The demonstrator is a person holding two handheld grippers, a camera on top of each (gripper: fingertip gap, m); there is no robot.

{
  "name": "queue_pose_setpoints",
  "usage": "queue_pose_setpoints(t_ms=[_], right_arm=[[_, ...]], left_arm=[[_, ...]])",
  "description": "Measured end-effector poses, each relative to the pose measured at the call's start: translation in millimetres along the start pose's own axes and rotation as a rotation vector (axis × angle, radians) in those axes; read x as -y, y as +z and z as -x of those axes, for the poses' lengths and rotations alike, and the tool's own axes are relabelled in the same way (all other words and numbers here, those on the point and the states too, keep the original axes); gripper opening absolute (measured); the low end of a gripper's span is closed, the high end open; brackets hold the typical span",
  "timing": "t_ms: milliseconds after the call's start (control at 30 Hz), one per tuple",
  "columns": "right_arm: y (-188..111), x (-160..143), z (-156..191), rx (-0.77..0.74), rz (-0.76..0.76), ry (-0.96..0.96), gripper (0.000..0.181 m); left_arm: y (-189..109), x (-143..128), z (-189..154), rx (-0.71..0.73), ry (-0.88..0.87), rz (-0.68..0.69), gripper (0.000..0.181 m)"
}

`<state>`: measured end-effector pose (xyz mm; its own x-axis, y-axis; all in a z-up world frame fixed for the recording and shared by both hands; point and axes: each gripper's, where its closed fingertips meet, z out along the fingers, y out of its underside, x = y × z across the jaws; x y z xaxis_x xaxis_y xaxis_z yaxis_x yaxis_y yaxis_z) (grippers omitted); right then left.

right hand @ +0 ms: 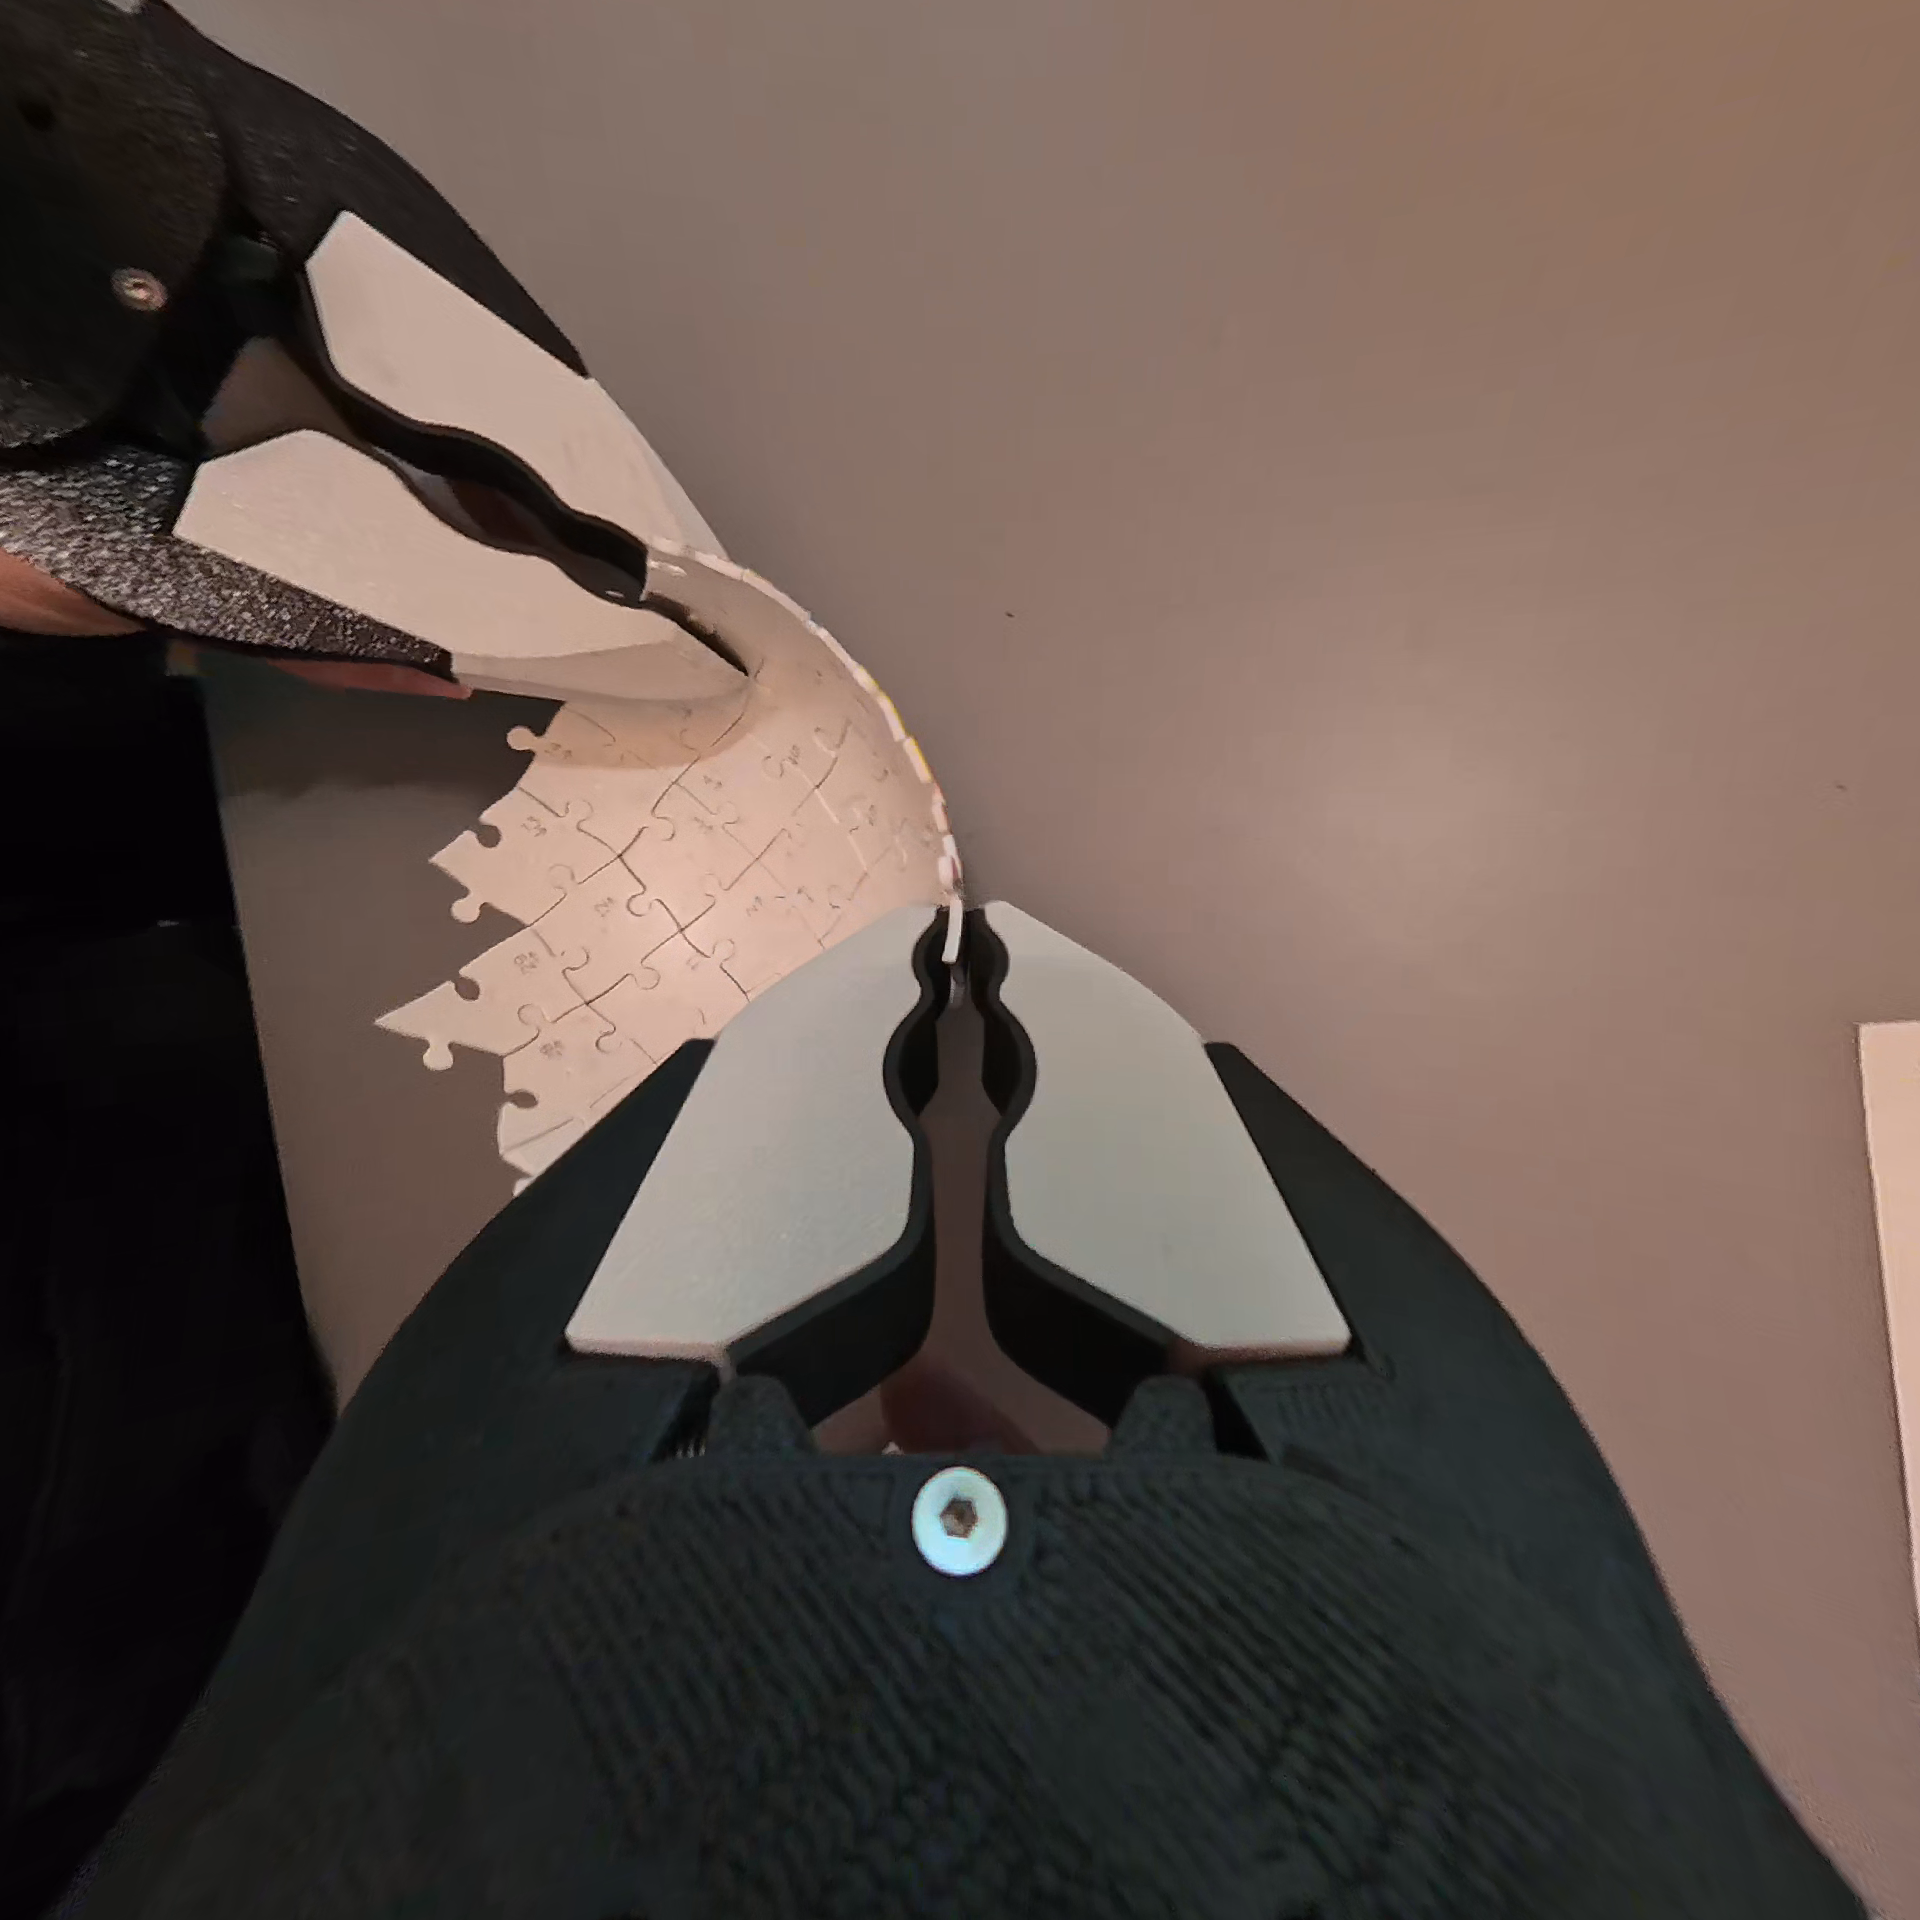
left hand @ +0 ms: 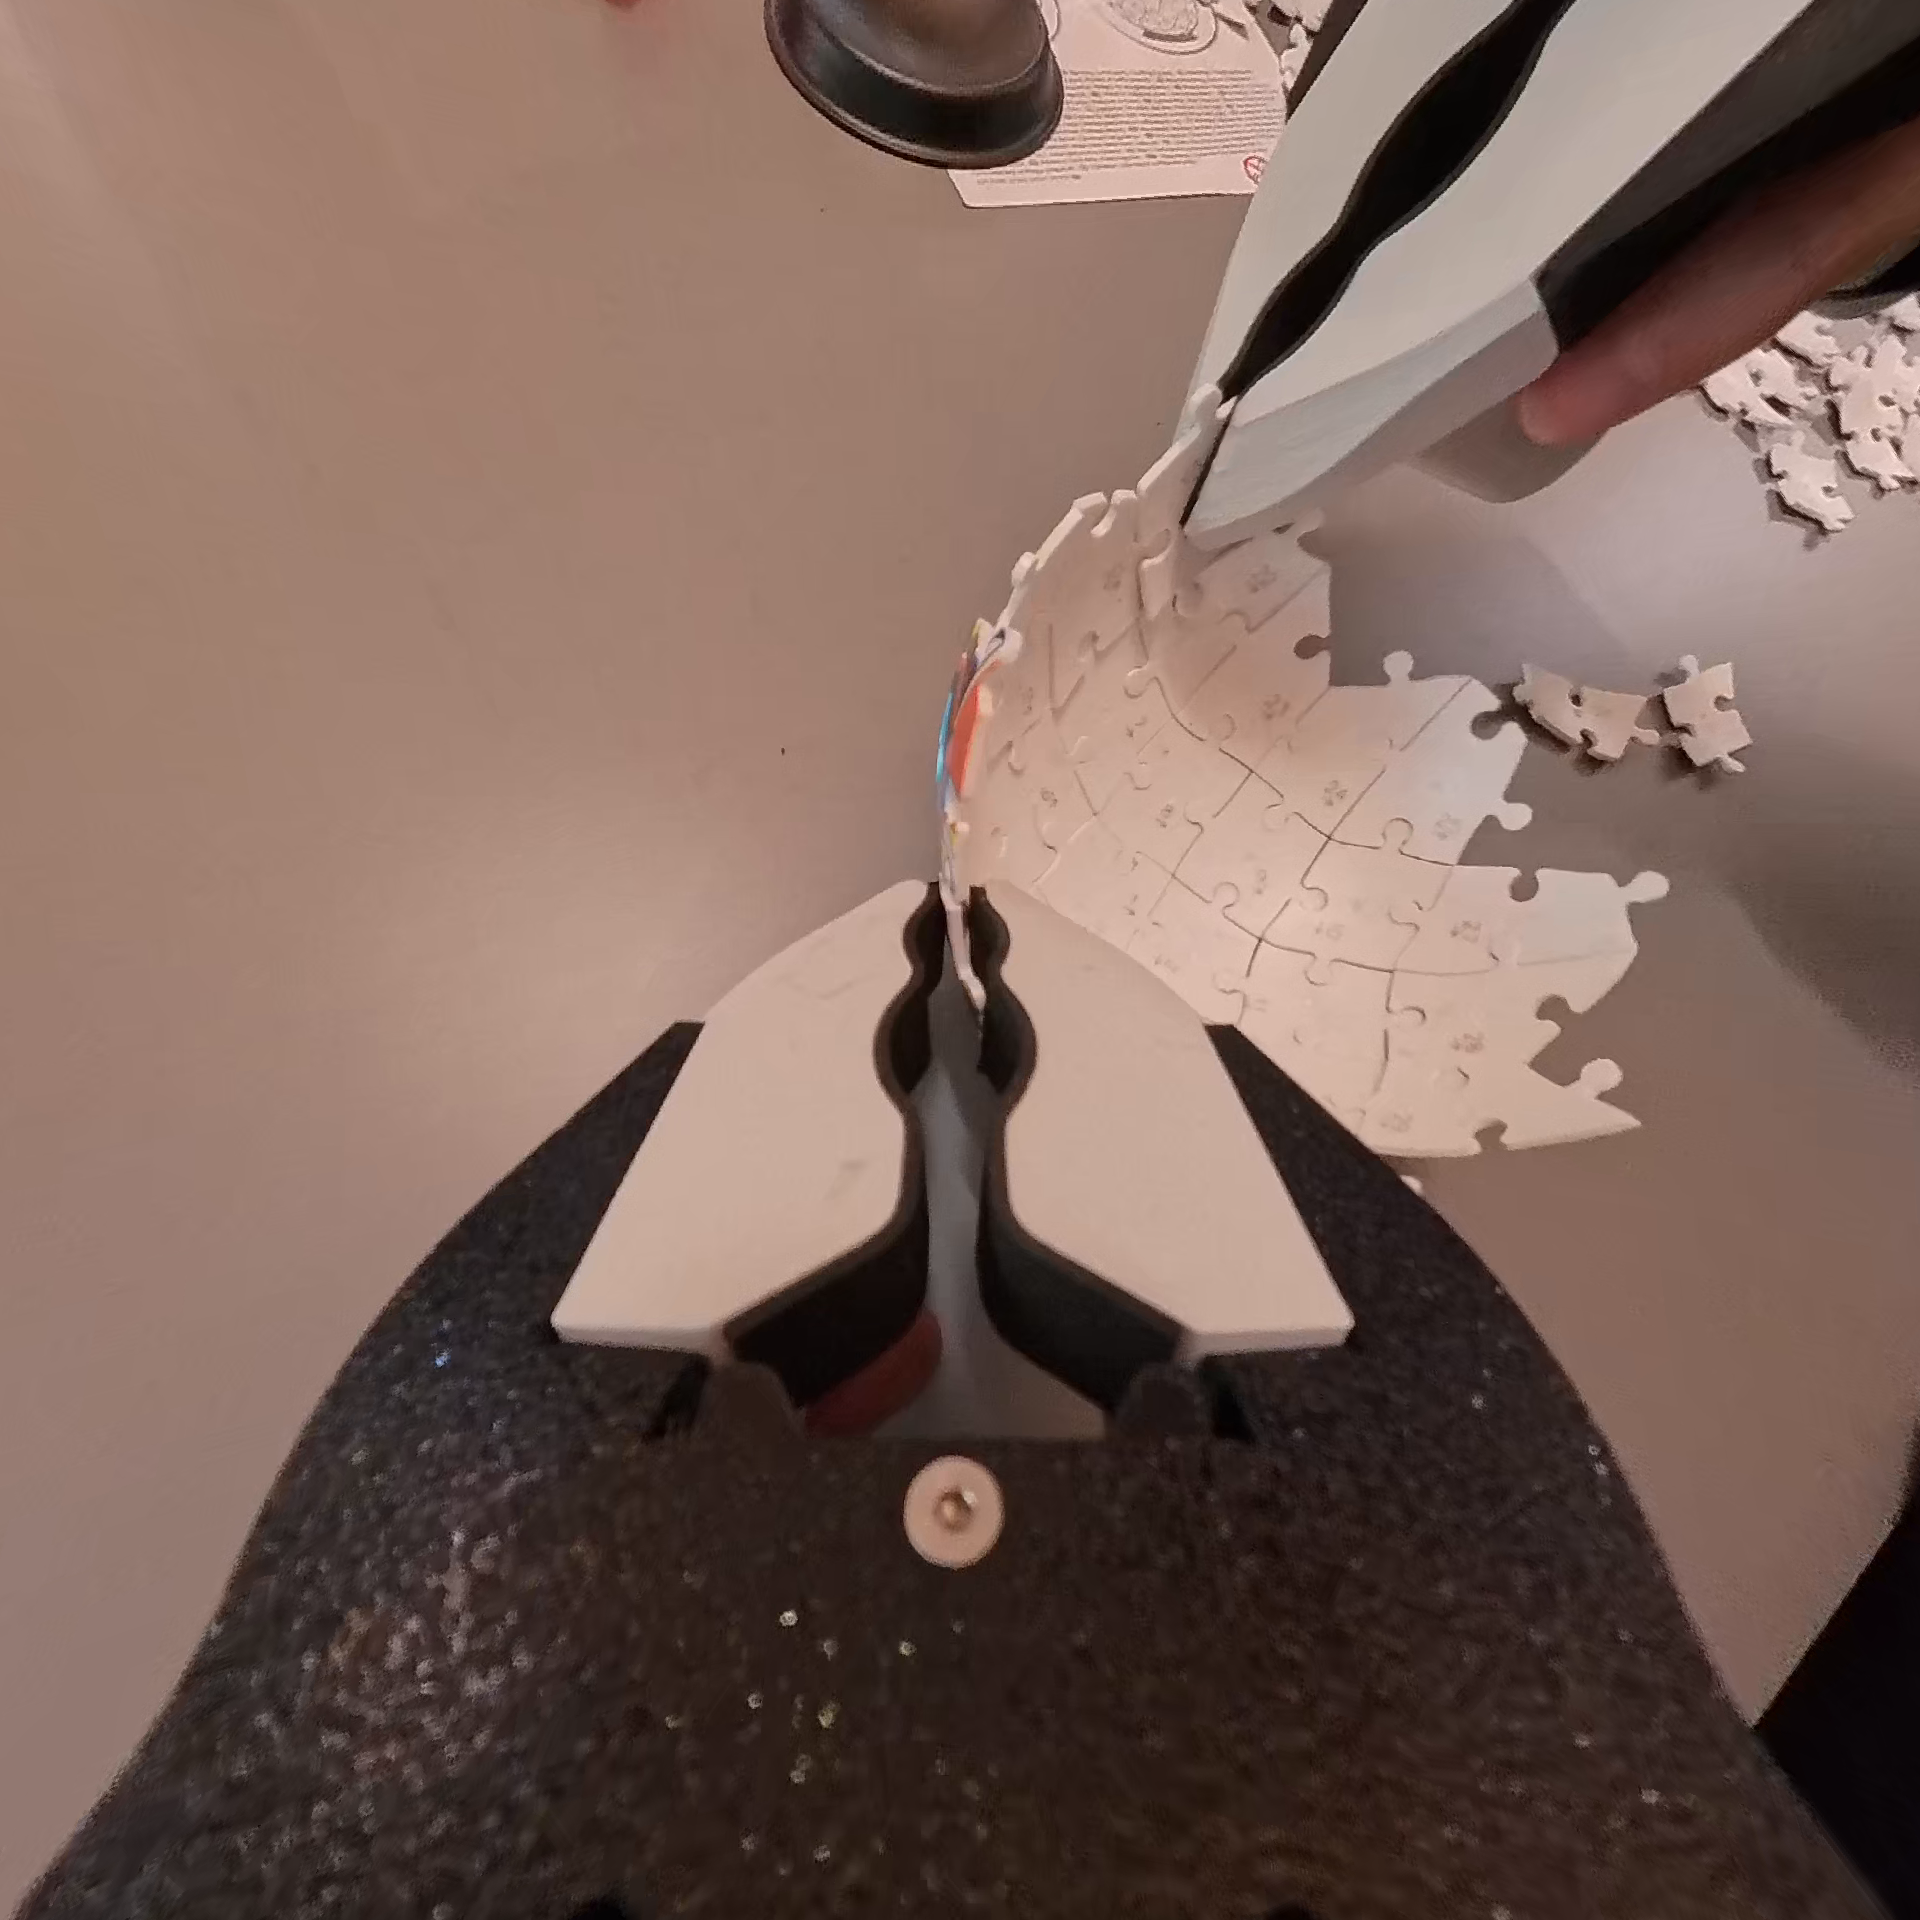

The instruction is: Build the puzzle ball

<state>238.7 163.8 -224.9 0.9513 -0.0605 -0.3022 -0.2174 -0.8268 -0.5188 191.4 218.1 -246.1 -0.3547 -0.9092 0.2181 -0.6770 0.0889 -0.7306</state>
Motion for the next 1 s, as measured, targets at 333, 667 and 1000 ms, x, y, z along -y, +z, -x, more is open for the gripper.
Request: queue_pose_setpoints(t_ms=[333,667,1000], right_arm=[[2.6,-0.1,-5.0,-0.098,0.006,-0.006,0.017],[10.6,-9.6,0.2,-0.067,0.058,-0.044,0.011],[10.5,-7.9,1.2,-0.086,0.088,-0.066,0.005]], left_arm=[[1.9,2.5,-2.8,0.003,-0.003,-0.011,0.003],[1.9,2.4,-2.9,0.003,-0.007,-0.018,0.003],[2.8,1.3,-2.8,-0.005,-0.014,-0.026,0.003]])
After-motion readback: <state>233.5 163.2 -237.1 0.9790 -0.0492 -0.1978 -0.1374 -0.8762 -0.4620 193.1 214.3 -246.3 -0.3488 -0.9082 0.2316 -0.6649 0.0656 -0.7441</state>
